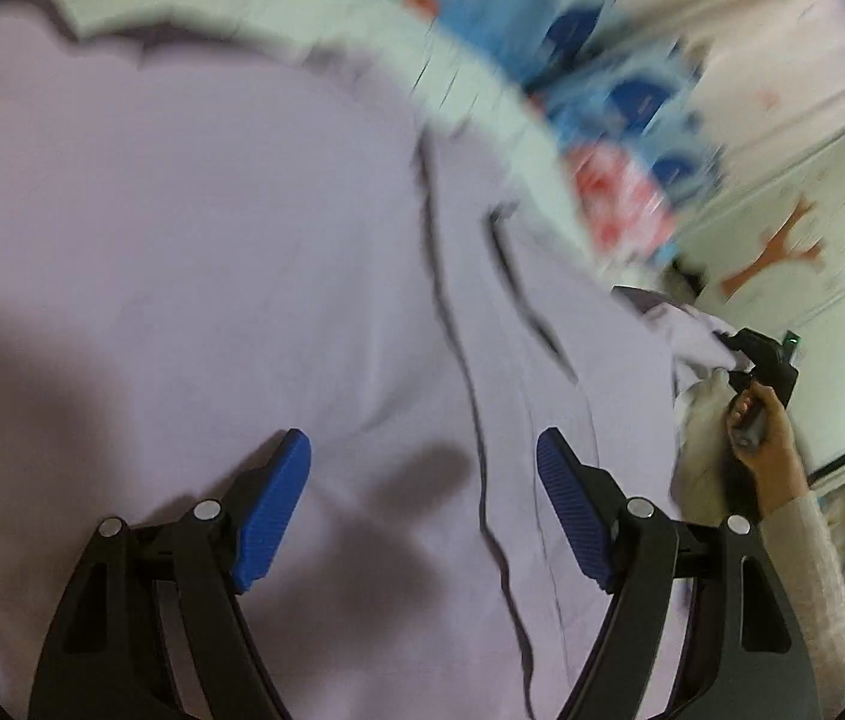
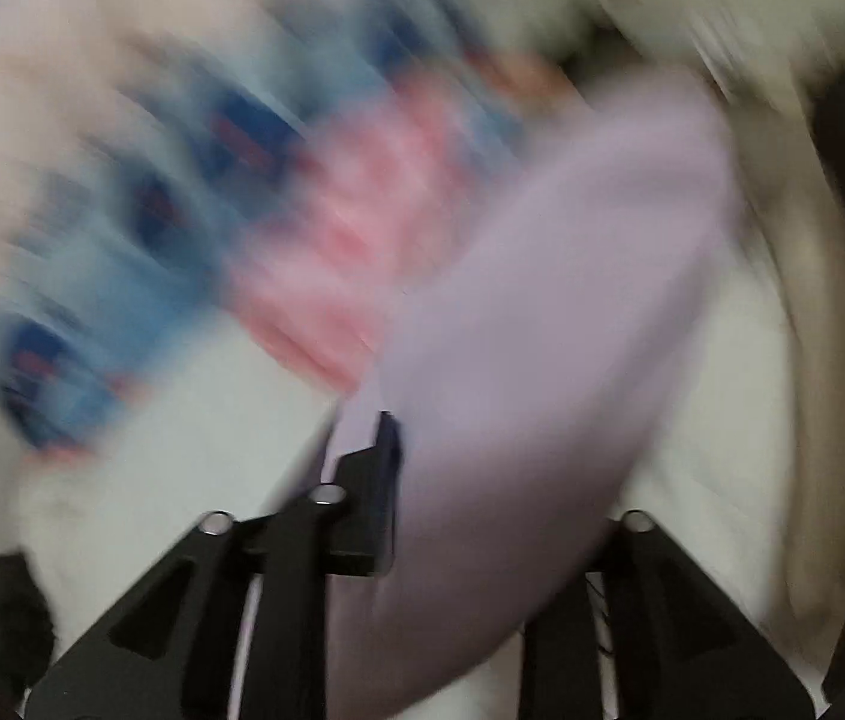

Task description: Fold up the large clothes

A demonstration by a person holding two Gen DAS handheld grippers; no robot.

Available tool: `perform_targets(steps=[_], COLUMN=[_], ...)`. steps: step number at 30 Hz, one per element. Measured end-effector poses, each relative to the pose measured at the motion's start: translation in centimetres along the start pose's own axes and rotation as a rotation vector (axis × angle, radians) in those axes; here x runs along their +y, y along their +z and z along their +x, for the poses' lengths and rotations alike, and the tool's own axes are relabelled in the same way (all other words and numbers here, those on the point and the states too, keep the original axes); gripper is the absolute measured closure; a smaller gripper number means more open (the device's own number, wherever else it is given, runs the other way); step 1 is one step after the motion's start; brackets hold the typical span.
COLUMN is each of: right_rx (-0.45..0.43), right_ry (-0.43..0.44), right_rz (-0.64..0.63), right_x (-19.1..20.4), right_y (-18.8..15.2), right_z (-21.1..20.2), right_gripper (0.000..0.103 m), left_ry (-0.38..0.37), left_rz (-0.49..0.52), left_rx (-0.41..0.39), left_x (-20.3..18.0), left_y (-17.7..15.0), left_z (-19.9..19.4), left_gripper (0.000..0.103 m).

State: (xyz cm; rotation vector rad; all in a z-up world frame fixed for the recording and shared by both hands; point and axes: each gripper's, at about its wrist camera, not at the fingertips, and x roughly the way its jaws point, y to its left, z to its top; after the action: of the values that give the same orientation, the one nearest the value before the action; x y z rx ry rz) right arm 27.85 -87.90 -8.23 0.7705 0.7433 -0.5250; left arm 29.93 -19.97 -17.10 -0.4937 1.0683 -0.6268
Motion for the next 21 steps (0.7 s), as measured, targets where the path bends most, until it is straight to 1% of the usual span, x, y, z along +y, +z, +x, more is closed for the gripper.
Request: perform_targets(steps=[1,2,3,4,5,6,7,8,9,10,11,12,13,14,15,16,17,18,19,20,21], right_rx=[0.082,0.09,0.076,0.072,0.07,0.067,0.075,0.117,0.165,0.221,0.324,0.381,0.446,0.52,0.565,0.604,0.646,0.681,0.72,0.726,0.724], right_ry=[-0.019,-0.002,0.033,0.05,0.098,0.142,0.173,0.238,0.292,0.347,0.43,0.473,0.525,0.576,0.597,0.605,0.617,0.617,0.606,0.617,0.631], right_rz=[0.085,0.146,0.188,0.17,0.104,0.051,0.005,-0.087,-0.153,-0.212,-0.275,-0.296,-0.309,-0.312,-0.315,-0.318,-0.309,-0.305,-0.312,-0.309,-0.311], right_x=[-3.3,-5.3,-7.4,-7.8,-7.6,-7.1,-6.5,-5.3,-4.5,-3.9,-3.4,-3.2,-3.4,-4.1,-4.6,-5.5,-6.3,-6.9,-7.3,-7.5,-7.2], right_y=[-1.8,-3.1,-4.8,-5.7,-7.4,-9.2,-10.8,-13.7,-15.8,-18.2,-21.8,-23.5,-25.7,-28.0,-29.5,-31.0,-32.4,-33.6,-34.6,-34.9,-35.4], right_z=[1.8,2.0,1.4,0.8,-0.6,-2.3,-3.8,-6.0,-7.5,-9.0,-10.9,-12.1,-13.5,-14.9,-16.0,-16.9,-17.5,-17.9,-18.0,-17.8,-17.9], right_gripper=[0.073,0.072,0.07,0.067,0.063,0.052,0.04,0.033,0.022,0.017,0.017,0.017,0.016,0.016,0.013,0.009,0.008,0.007,0.007,0.007,0.006], left_ry=[0.003,0.011,0.017,-0.002,-0.02,-0.02,-0.004,0.015,0.041,0.063,0.079,0.096,0.121,0.148,0.162,0.184,0.19,0.181,0.152,0.119,0.104], left_rz=[0.025,0.033,0.027,0.006,0.001,0.007,0.025,0.037,0.036,0.031,0.027,0.027,0.023,0.019,0.013,-0.009,-0.033,-0.06,-0.095,-0.132,-0.152], left_rx=[0.01,0.024,0.039,0.045,0.037,0.027,0.004,-0.011,-0.02,-0.021,-0.019,-0.016,-0.015,-0.015,-0.015,-0.009,-0.002,0.007,0.024,0.051,0.074], left_x=[0.0,-0.2,-0.3,-0.3,-0.3,-0.2,-0.1,0.1,0.7,1.4,2.1,3.1,3.7,4.7,5.5,7.1,8.3,9.4,10.7,11.9,12.2], left_y=[-0.4,-0.5,-0.5,-0.7,-0.8,-0.9,-1.3,-1.8,-2.4,-3.2,-4.1,-5.1,-5.5,-6.7,-7.4,-9.1,-10.0,-11.0,-12.2,-13.8,-14.7], left_z=[-0.2,-0.7,-1.4,-3.0,-4.5,-5.8,-8.1,-10.2,-12.3,-14.0,-16.2,-18.5,-19.9,-22.2,-23.7,-26.4,-27.7,-28.8,-29.8,-30.5,-30.4], left_gripper=[0.028,0.028,0.028,0.028,0.028,0.028,0.026,0.023,0.022,0.022,0.022,0.022,0.022,0.02,0.018,0.014,0.013,0.012,0.012,0.011,0.01])
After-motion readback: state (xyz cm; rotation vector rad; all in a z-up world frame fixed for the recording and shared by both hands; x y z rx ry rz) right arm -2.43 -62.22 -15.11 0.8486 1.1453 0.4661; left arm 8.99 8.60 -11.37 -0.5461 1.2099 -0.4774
